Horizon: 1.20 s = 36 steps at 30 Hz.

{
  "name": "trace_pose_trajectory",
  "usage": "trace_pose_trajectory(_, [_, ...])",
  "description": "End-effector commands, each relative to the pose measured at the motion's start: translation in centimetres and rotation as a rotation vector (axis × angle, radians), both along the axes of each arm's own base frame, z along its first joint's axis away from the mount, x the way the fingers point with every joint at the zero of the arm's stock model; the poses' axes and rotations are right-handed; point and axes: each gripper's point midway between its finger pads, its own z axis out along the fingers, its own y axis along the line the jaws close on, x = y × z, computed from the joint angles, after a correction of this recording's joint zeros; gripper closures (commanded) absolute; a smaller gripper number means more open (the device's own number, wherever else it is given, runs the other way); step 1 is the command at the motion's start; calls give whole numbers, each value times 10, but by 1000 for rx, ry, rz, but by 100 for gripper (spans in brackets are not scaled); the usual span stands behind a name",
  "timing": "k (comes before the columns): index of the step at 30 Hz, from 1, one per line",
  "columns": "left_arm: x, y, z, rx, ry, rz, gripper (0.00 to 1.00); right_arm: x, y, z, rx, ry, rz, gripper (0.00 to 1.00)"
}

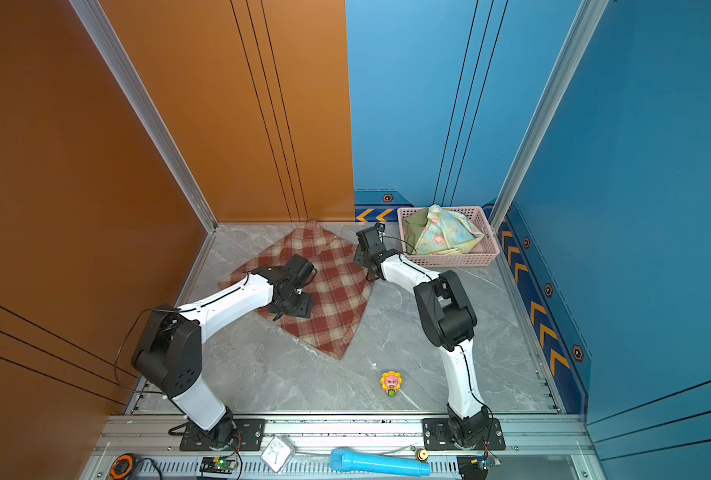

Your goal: Fold and stack the skirts

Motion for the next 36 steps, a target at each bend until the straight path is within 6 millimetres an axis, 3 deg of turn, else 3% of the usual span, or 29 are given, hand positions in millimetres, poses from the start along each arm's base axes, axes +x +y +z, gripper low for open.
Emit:
trace_pose_trajectory(1, [0,9,4,0,-17,46,21,10,-10,-7,-45,10,-88,41])
trace_pose_trajectory(6, [5,17,9,-34,-22,86,21,20,-6,-23,-78,51,-111,43])
trace_pose_trajectory(8, [6,20,11,-48,-24,101,20,23,-9,-28,-89,64,-128,59])
trace_pose_trajectory(10, [6,21,13,-69,-24,111,21,25,-11,-27,-86,62,-132,87])
trace_pose_trajectory(12, [3,20,13,-96,-17,119,21,24,-10,-21,-75,59,-124,100])
trace_pose_trajectory(15, [-1,18,11,-143,-6,140,21,16,-10,-7,-52,46,-122,100])
trace_pose_trajectory(23, [-11,15,-13,-217,35,192,20,-35,-23,8,116,10,-155,100])
trace_pose_trajectory(29, [2,23,-31,-177,45,225,20,-77,-33,-1,178,26,-179,100])
trace_pose_trajectory(36, [27,33,-58,-162,72,294,20,-121,-32,-3,236,11,-217,100])
